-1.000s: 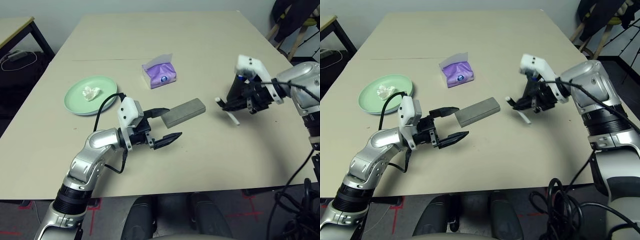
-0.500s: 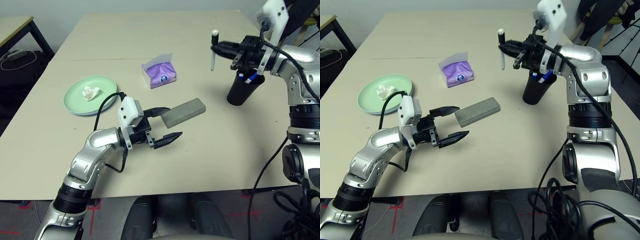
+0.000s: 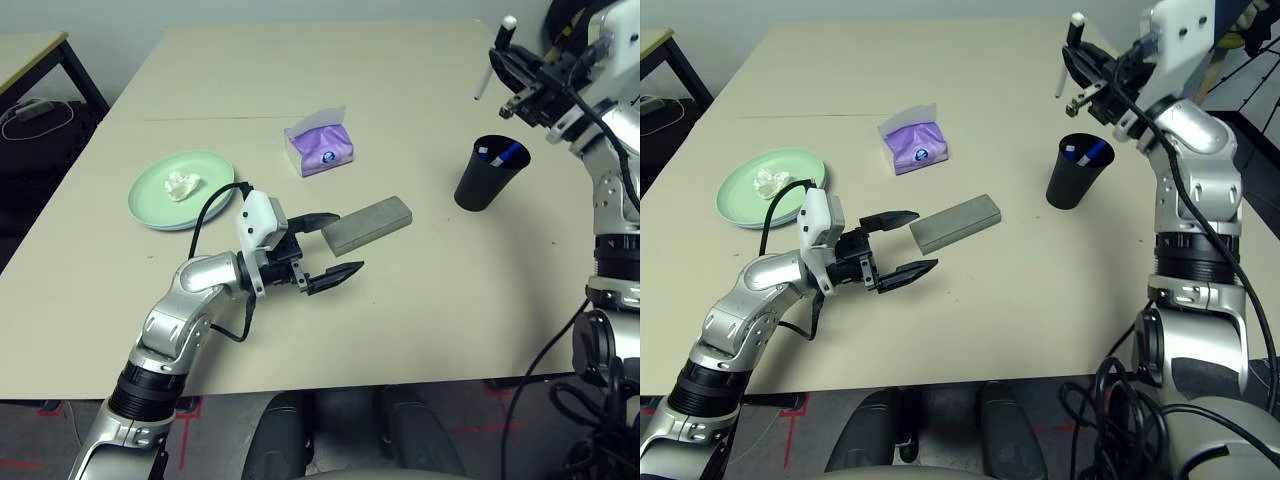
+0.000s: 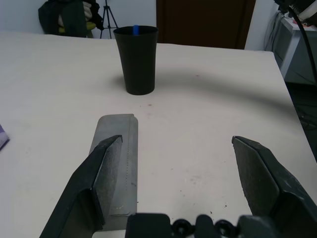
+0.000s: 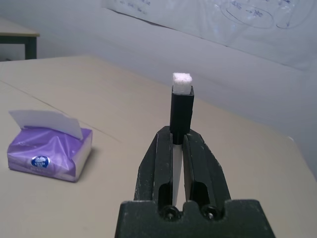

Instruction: Organize and tidy the items on the table.

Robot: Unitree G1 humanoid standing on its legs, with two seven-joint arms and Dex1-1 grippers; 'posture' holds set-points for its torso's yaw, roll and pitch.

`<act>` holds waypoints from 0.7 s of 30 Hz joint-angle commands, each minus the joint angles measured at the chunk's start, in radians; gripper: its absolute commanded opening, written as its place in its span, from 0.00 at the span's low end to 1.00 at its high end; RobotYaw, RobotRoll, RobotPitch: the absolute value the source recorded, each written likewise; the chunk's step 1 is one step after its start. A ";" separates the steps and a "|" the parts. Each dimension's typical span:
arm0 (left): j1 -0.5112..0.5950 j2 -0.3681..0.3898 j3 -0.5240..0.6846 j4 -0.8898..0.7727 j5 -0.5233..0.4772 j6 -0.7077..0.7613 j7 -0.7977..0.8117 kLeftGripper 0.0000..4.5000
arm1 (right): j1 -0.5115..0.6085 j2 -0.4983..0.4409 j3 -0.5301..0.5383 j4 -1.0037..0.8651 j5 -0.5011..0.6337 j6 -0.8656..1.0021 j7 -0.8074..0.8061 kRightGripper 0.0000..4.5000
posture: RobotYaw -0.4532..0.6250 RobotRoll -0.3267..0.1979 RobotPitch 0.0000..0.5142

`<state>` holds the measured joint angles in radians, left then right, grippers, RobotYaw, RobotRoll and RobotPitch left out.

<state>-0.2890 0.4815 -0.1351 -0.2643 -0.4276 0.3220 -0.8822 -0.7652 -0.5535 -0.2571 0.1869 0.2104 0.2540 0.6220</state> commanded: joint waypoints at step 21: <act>0.003 0.007 -0.010 0.000 0.008 -0.003 -0.025 1.00 | 0.156 -0.001 0.039 -0.025 0.004 0.146 -0.116 0.19 | 0.38 0.62 0.21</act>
<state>-0.2954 0.4833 -0.1375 -0.2596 -0.4275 0.3211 -0.8974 -0.6092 -0.5556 -0.2286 0.1596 0.2199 0.3882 0.5178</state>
